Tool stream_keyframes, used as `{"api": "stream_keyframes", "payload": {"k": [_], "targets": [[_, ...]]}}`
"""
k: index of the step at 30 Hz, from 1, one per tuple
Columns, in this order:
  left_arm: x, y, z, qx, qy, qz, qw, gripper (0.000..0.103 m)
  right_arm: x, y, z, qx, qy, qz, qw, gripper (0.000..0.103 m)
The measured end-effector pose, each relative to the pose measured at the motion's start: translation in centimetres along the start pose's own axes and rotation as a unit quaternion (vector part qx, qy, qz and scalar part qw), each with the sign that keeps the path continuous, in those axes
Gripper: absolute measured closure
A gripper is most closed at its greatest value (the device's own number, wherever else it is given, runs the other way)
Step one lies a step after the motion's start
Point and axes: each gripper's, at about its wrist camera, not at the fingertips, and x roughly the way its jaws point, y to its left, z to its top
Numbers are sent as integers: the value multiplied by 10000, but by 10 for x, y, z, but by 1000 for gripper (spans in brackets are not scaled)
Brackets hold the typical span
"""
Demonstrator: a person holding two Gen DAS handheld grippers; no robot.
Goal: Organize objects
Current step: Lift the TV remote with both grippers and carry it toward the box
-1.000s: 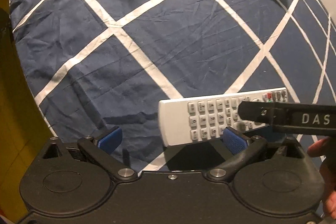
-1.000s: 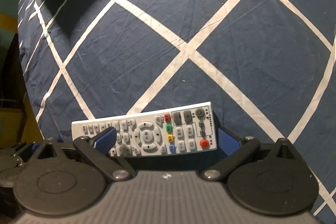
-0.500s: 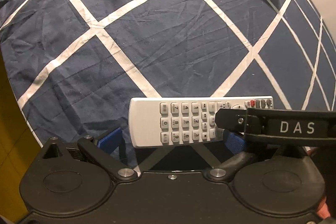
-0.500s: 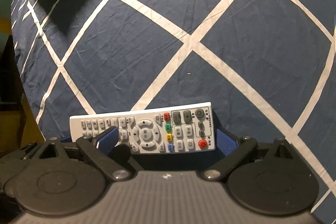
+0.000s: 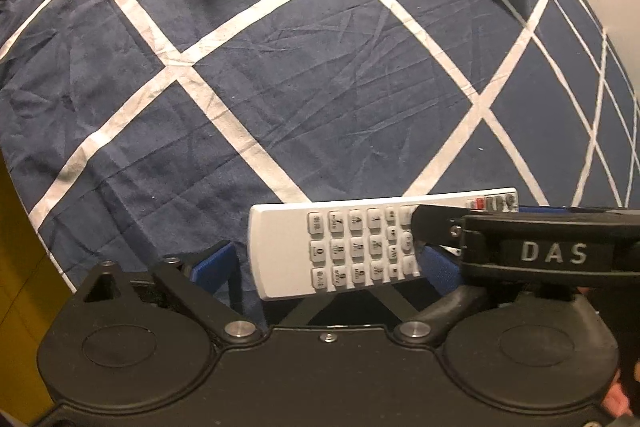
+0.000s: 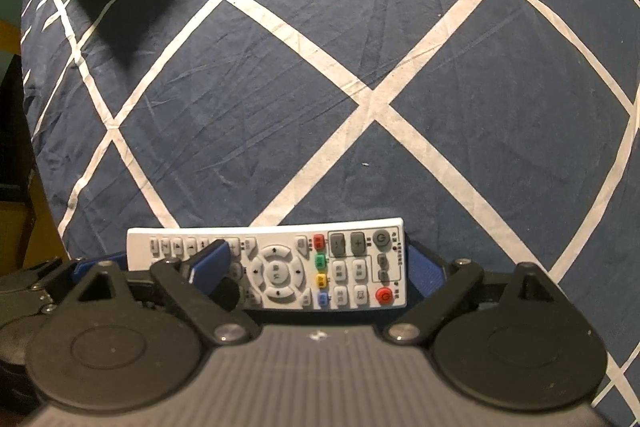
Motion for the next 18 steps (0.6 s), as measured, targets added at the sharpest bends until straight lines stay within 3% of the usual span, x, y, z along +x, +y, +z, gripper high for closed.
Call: {"api": "stream_keyframes", "payload": {"k": [9, 18], "targets": [[-12, 0, 3, 228, 70, -81, 9997, 14, -8, 4, -5, 233, -131, -43, 9996, 10], [-37, -7, 21, 779, -72, -74, 9969, 14, -35, 11, -5, 631, -501, -14, 9967, 10]]}}
